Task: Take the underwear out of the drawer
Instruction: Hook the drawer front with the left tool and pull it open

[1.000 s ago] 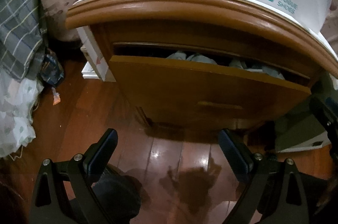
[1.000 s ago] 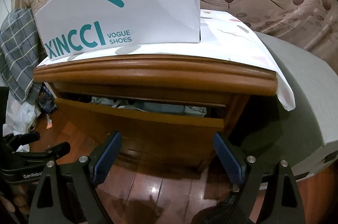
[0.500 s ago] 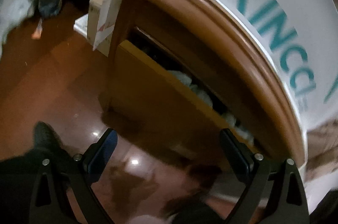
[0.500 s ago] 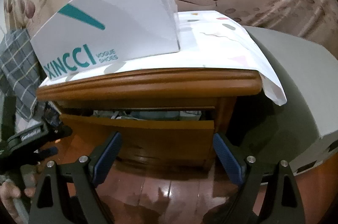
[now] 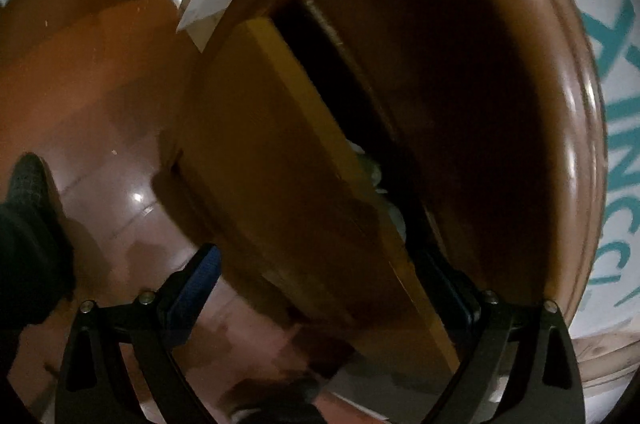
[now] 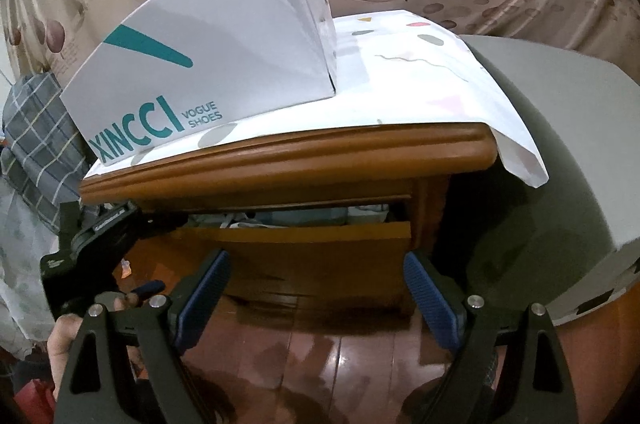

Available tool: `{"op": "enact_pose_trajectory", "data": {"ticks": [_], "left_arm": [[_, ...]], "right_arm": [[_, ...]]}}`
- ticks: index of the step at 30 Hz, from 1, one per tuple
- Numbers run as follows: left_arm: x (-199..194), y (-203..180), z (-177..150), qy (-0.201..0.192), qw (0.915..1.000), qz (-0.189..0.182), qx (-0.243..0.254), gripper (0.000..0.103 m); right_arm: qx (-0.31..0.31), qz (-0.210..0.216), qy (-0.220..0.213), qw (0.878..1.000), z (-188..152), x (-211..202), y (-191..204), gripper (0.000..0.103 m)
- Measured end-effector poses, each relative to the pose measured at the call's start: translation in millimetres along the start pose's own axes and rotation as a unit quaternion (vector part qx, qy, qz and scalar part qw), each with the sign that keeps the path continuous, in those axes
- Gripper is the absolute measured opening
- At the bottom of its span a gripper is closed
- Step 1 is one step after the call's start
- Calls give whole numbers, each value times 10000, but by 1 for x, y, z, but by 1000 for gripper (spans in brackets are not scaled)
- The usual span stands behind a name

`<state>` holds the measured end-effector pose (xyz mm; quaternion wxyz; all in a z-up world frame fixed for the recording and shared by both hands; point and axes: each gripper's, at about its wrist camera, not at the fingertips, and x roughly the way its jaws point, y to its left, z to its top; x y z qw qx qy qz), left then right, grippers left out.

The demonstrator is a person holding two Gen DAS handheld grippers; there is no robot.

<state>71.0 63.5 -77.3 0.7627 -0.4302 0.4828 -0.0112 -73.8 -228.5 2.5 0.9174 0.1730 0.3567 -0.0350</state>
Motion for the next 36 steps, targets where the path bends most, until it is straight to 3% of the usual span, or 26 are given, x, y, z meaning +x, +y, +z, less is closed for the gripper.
{"op": "enact_pose_trajectory", "data": {"ticks": [3,10,15,20,23,32,36], "left_arm": [[1,5,-4,-31,9999,-2,-155,103],[6,16,-4,34,9973,-426,-600,103],[14,31,-5,213,9882,-863,-1246,103],[30,41,-3,467,9722,-1047,-2043,103],[40,41,-8,477,9699,-894,-2215,103],[15,20,-4,66,9842,-342,-1737,103],[2,23,-8,58,9816,-230,-1895,103]], "right_arm": [[-32,40,3,10000,0,0,2,91],[-35,119,63,9999,-1,2,3,91],[11,98,122,9999,-2,4,3,91],[-5,88,150,9998,-3,5,2,91],[8,99,140,9999,-3,5,2,91],[19,103,141,9998,-2,4,2,91],[12,87,125,9999,-2,4,2,91]]}}
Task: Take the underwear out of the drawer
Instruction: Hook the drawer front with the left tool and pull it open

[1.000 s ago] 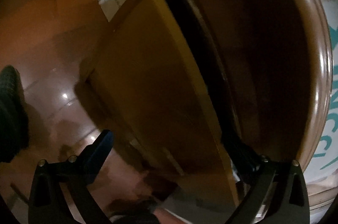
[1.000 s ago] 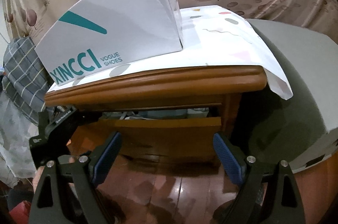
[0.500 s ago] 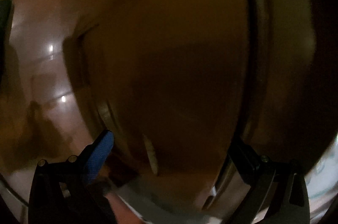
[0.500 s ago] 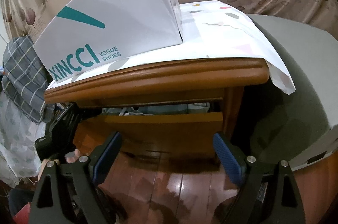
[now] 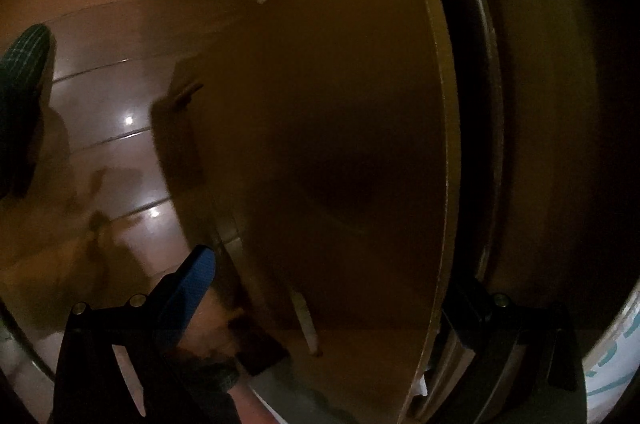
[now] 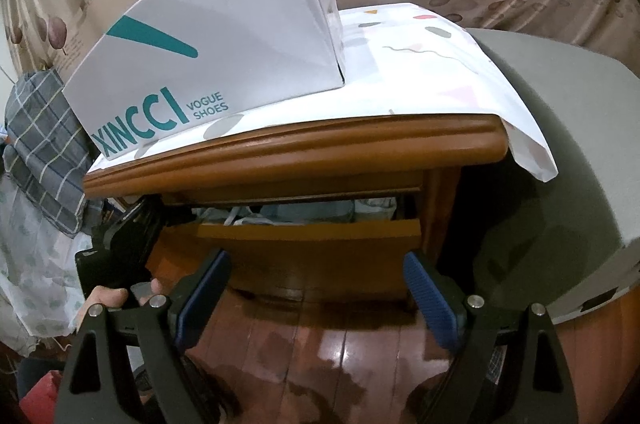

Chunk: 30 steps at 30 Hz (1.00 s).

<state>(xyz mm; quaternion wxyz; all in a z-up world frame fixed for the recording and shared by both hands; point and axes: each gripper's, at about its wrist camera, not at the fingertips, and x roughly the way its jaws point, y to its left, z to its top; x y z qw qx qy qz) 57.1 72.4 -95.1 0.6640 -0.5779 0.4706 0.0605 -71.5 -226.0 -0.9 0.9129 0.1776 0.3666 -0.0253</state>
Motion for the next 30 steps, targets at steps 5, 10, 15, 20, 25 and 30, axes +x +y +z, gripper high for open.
{"op": "enact_pose_trajectory", "data": {"ticks": [5,10,15,20,25,30], "left_arm": [[-13,6,-4,-143,9996,166,160,103],[3,4,2,-12,9993,373,23,103],[13,4,4,-47,9987,472,166,103],[10,18,-1,-127,9973,580,433,103],[-3,18,-8,-143,9947,750,686,103],[-16,27,-13,-57,9936,828,771,103]], "right_arm": [[-10,7,12,10000,0,0,0,91],[-24,0,-3,10000,0,0,-1,91],[-41,-25,21,10000,0,2,-1,91],[-16,-78,-8,10000,1,2,-3,91],[56,-99,-25,9999,3,1,-8,91],[31,-144,-49,9999,3,2,-9,91]]}}
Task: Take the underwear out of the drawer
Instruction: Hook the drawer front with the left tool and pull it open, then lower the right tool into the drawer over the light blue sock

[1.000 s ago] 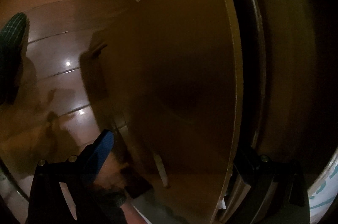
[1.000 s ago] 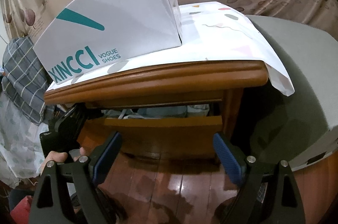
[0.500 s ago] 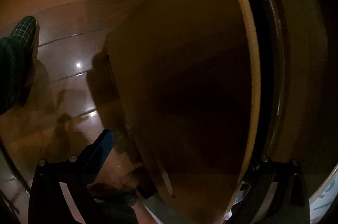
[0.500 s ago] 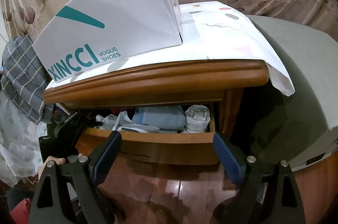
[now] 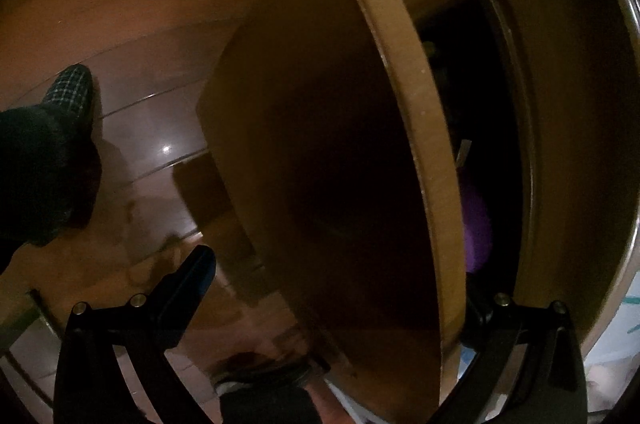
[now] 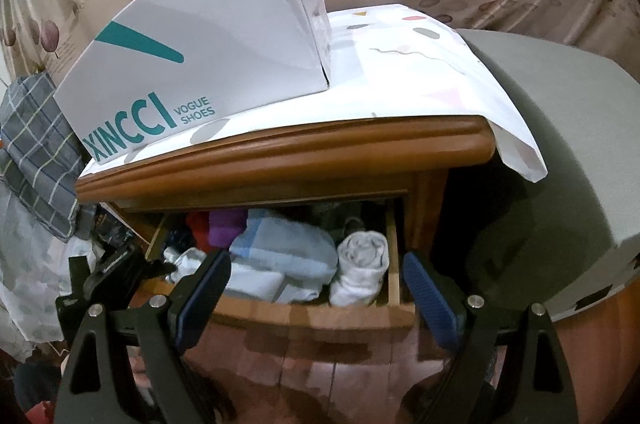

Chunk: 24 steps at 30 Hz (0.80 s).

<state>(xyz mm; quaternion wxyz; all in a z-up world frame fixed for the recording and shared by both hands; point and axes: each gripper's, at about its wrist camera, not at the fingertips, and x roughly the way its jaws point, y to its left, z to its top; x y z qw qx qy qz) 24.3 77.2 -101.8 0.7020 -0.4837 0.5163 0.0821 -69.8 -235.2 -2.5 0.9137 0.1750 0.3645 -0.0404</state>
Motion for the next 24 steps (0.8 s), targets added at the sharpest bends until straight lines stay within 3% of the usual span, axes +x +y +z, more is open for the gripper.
{"op": "enact_pose_trajectory", "data": {"ticks": [24], "left_arm": [[-33,51,-27,277,9971,452,541,103]], "right_arm": [[-79,-37,20,10000,-2,-1,0,91]]}}
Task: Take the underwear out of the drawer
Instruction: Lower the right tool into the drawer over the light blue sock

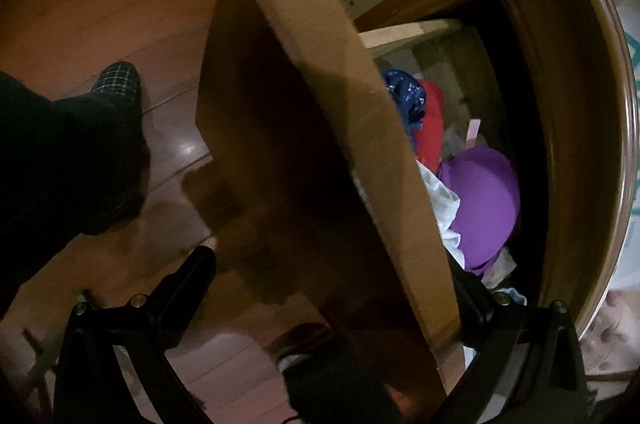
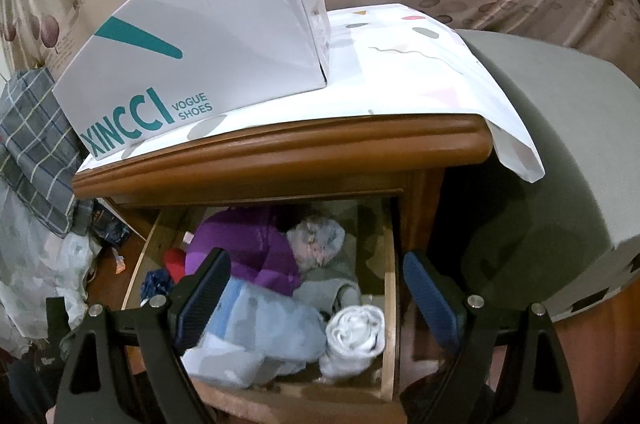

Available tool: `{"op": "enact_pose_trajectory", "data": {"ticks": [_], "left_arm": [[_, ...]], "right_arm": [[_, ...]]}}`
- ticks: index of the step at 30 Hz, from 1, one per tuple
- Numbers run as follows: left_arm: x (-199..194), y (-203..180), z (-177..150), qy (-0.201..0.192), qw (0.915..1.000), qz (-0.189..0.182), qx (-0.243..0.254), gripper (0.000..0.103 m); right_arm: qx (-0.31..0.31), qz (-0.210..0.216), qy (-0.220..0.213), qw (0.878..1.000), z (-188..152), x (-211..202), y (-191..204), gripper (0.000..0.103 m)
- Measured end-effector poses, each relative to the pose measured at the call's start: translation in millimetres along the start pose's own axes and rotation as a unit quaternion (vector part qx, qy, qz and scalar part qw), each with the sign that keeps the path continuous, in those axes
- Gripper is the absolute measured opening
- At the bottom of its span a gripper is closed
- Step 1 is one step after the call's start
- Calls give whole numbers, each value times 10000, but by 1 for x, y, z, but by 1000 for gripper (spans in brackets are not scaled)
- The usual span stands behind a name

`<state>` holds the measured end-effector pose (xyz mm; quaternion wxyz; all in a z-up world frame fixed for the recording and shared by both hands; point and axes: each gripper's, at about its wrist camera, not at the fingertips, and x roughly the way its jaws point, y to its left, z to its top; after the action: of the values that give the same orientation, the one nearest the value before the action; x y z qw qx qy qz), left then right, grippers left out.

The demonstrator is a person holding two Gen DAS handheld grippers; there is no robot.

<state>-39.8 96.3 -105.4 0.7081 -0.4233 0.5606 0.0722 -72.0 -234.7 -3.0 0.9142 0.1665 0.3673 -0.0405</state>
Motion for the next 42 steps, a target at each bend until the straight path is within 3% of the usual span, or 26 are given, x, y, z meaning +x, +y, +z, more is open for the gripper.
{"op": "enact_pose_trajectory", "data": {"ticks": [6,10,14,19,26,29,33,37,42], "left_arm": [[-2,4,3,68,9997,109,188,103],[-9,-13,4,-332,9940,489,923,103],[-12,-25,4,-464,9864,818,1347,103],[-22,-48,2,-784,9657,1375,2056,101],[-46,-70,-13,-1172,9348,1489,3004,101],[-52,-72,-9,-1048,9355,1479,3034,101],[-66,-81,-11,-1217,9224,1620,3289,101],[-75,-89,-10,-1359,9131,1477,3548,101],[-76,-108,-7,-1369,8884,1226,4207,101]], "right_arm": [[-109,55,64,9999,-1,2,5,91],[-198,139,132,9996,-2,3,7,91],[-363,325,285,9984,-1,7,10,91],[-647,565,562,9947,-8,14,18,91],[-991,737,870,9885,-17,23,31,91],[-1140,655,983,9864,-22,27,35,91],[-1453,474,1094,9822,-27,33,42,91],[-1591,352,1242,9788,-31,42,47,91],[-1736,166,1434,9742,-35,53,51,91]]}}
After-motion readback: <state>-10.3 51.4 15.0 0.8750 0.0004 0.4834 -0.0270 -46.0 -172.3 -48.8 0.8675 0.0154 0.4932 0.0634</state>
